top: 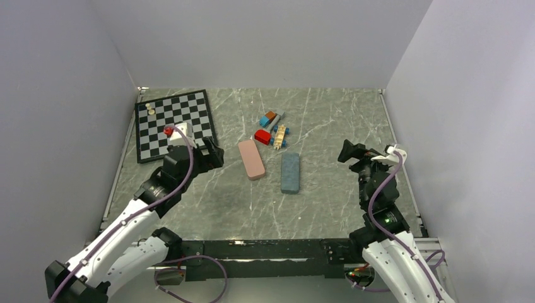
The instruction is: Organize the sunglasses
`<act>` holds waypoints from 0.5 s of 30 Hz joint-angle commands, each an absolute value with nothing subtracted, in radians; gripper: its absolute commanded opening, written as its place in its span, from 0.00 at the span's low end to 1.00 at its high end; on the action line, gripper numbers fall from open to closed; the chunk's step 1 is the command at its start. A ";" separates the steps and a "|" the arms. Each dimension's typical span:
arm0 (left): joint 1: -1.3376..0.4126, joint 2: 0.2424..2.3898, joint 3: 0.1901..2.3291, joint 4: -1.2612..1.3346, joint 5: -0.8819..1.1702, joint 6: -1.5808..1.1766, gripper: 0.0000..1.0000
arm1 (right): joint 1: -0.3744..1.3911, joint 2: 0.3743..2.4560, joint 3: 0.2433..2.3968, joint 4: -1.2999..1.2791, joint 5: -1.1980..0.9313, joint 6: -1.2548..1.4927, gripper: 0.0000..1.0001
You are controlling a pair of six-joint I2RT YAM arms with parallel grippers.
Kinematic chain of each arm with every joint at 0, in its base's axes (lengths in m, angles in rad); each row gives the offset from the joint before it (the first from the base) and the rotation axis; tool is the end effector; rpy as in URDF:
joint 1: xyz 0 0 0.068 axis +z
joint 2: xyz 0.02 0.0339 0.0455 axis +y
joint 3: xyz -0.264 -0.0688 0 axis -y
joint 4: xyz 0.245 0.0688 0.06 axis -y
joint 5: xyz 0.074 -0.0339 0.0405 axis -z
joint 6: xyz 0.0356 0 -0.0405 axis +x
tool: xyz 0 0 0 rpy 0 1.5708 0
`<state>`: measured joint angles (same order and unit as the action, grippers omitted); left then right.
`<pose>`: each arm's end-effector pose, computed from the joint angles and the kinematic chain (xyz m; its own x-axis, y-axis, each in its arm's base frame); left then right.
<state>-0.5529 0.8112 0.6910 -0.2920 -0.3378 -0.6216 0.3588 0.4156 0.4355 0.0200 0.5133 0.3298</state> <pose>0.1655 -0.0883 0.2920 -0.4152 -0.3894 -0.8222 -0.0058 0.9049 -0.4256 0.1252 0.0283 0.2891 0.0851 0.3332 -0.9390 0.1332 0.9302 0.3421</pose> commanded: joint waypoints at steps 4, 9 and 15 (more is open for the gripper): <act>-0.549 0.718 0.665 -0.197 -0.340 -0.621 0.99 | 0.359 0.374 0.430 0.084 0.495 0.309 1.00; -0.549 0.740 0.680 -0.207 -0.329 -0.620 0.99 | 0.359 0.413 0.452 0.079 0.530 0.356 1.00; -0.549 0.756 0.692 -0.222 -0.329 -0.618 0.99 | 0.359 0.441 0.450 0.102 0.524 0.333 1.00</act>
